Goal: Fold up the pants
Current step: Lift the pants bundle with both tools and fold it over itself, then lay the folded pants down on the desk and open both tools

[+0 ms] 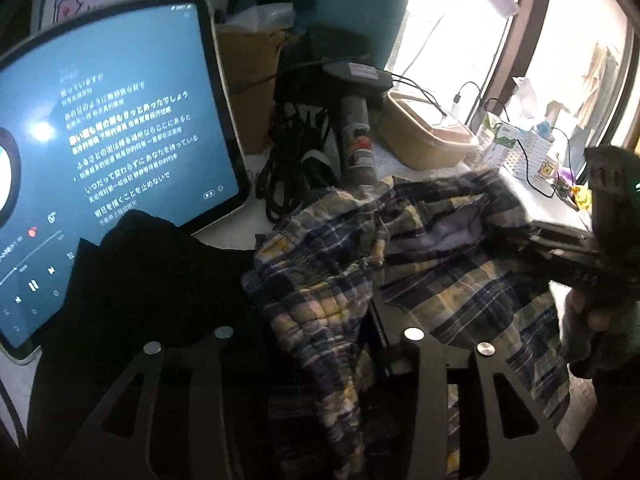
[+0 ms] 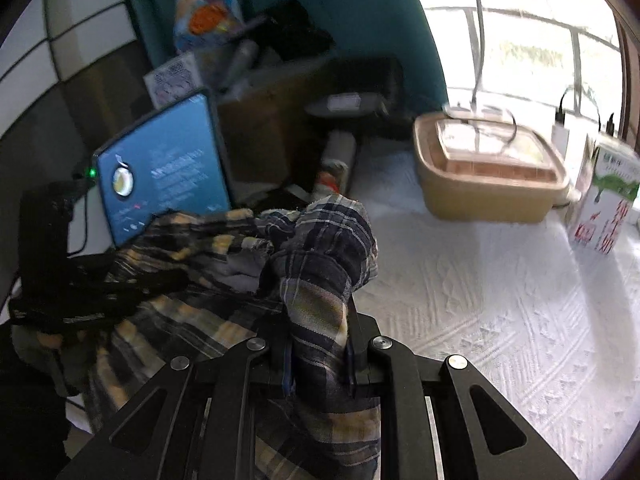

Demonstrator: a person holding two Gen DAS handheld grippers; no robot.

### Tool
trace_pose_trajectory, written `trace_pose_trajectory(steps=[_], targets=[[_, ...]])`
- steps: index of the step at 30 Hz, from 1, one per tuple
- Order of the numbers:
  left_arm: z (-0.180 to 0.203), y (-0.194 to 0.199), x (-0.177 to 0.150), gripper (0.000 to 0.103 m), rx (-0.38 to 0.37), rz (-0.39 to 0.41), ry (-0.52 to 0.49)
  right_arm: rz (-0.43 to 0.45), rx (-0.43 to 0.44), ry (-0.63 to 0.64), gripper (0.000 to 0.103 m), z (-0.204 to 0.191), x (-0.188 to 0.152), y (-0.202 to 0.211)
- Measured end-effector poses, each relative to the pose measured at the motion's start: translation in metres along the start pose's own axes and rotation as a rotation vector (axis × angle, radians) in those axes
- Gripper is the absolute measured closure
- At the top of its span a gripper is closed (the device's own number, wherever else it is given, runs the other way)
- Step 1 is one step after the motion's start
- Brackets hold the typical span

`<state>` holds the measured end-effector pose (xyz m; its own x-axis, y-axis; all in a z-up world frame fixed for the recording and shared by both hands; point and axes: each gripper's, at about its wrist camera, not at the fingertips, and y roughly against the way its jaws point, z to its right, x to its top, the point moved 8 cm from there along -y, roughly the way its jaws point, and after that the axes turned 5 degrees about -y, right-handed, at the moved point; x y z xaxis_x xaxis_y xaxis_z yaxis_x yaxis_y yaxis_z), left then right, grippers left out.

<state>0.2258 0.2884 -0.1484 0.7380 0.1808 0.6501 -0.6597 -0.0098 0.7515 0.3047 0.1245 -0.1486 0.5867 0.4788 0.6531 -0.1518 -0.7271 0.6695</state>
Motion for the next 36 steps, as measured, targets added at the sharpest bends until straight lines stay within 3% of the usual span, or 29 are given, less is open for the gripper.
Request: trace_pose_trajectory(steps=[2, 4, 7, 13, 14, 16, 18, 20, 22, 24, 27, 31, 36], targets=[[-0.001, 0.002, 0.000, 0.058, 0.002, -0.001, 0.013, -0.036, -0.011, -0.017, 0.078, 0.007, -0.002, -0.014], [-0.002, 0.013, -0.001, 0.053, 0.053, -0.007, 0.010, -0.045, -0.045, -0.027, 0.056, 0.016, -0.003, -0.018], [-0.002, 0.037, -0.002, 0.053, 0.108, 0.030, -0.021, -0.037, -0.086, -0.019, 0.038, 0.027, 0.000, -0.017], [-0.013, 0.085, 0.003, 0.052, 0.282, 0.122, -0.030, 0.017, -0.168, 0.000, 0.037, 0.041, 0.004, 0.005], [-0.011, 0.092, 0.006, 0.052, 0.283, 0.142, -0.027, 0.030, -0.177, -0.001, 0.037, 0.042, 0.004, 0.009], [0.000, 0.105, 0.015, 0.052, 0.225, 0.203, -0.031, 0.055, -0.180, 0.009, 0.037, 0.040, 0.006, 0.020], [0.017, 0.104, 0.021, 0.052, 0.140, 0.215, -0.059, 0.071, -0.151, 0.031, 0.037, 0.031, 0.004, 0.030], [0.039, 0.093, 0.024, 0.052, 0.036, 0.183, -0.109, 0.074, -0.128, 0.059, 0.037, 0.020, 0.000, 0.038], [0.052, 0.075, 0.021, 0.052, -0.007, 0.134, -0.150, 0.065, -0.098, 0.096, 0.037, 0.006, -0.006, 0.043], [0.057, 0.049, 0.013, 0.052, -0.025, 0.053, -0.175, 0.047, -0.067, 0.131, 0.037, -0.010, -0.015, 0.045], [0.042, 0.012, 0.004, 0.052, 0.010, -0.037, -0.144, 0.004, -0.040, 0.195, 0.037, -0.030, -0.033, 0.041], [0.026, -0.002, 0.004, 0.052, -0.031, -0.045, -0.090, -0.069, -0.053, 0.216, 0.037, -0.033, -0.054, 0.025], [0.022, -0.004, 0.001, 0.052, -0.057, -0.032, -0.098, -0.114, -0.070, 0.193, 0.037, -0.021, -0.065, 0.017]])
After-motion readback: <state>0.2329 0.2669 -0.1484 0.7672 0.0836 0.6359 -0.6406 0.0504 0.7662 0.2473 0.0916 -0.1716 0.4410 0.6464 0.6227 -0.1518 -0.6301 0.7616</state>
